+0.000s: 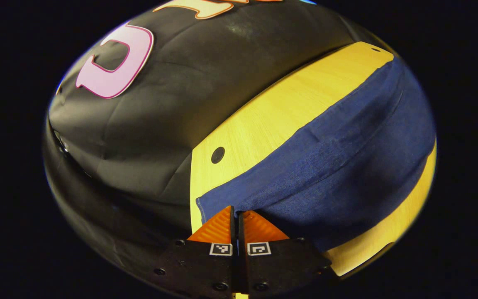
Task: Grasp the waist and the cuffs of the jeans and fold them to make the two legs overlap; first hold the waist and fold one-third of the jeans toward the cuffs, then hold the cuffs and fold the remaining one-third in the same direction to finish folding.
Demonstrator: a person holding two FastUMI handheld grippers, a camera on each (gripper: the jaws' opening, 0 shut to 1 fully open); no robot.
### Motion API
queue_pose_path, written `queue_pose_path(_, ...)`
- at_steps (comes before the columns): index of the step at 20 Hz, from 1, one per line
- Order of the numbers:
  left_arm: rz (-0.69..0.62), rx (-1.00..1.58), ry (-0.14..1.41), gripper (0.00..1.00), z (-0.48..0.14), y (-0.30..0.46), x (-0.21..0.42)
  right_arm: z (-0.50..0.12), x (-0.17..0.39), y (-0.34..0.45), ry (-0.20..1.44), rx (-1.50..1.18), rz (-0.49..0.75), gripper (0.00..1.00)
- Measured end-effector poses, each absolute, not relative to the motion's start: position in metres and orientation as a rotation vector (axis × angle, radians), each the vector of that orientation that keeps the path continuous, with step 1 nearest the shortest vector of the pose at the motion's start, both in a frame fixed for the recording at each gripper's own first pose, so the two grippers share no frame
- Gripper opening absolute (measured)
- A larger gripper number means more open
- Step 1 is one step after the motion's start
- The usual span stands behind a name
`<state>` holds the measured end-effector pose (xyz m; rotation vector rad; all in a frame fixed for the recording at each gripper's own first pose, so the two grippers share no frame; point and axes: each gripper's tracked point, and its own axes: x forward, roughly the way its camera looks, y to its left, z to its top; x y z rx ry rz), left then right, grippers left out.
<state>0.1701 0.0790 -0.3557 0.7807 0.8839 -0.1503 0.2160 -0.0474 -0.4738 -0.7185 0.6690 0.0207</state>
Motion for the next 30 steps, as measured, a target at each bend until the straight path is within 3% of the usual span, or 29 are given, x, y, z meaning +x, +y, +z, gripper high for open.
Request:
queue_pose_path(2,-0.096,0.781,0.862,0.00,-0.354,0.079,0.183,-0.469,0.220,-0.051,0.653,-0.705,-0.010,0.06)
queue_pose_path(3,-0.073,0.753,0.827,0.00,-0.351,0.078,0.187,-0.463,0.224,-0.057,0.642,-0.690,-0.035,0.30)
queue_pose_path(6,-0.040,0.695,0.714,1.00,-0.327,0.066,0.192,-0.440,0.231,-0.068,0.616,-0.580,-0.066,1.00)
queue_pose_path(7,-0.040,0.684,0.700,0.94,-0.316,0.060,0.193,-0.432,0.229,-0.075,0.607,-0.557,-0.088,0.99)
queue_pose_path(13,-0.032,0.530,0.648,0.94,-0.279,0.048,0.191,-0.420,0.195,-0.134,0.663,-0.357,-0.228,0.99)
queue_pose_path(23,-0.036,0.212,0.589,0.95,-0.238,0.041,0.197,-0.492,0.124,-0.220,0.865,0.097,-0.552,1.00)
queue_pose_path(27,-0.033,0.230,0.584,0.95,-0.229,0.040,0.199,-0.508,0.118,-0.220,0.899,0.265,-0.583,0.95)
queue_pose_path(28,-0.031,0.239,0.584,0.94,-0.226,0.040,0.200,-0.507,0.118,-0.217,0.894,0.291,-0.574,0.98)
queue_pose_path(30,-0.028,0.250,0.589,0.95,-0.229,0.041,0.194,-0.508,0.123,-0.218,0.893,0.293,-0.545,0.69)
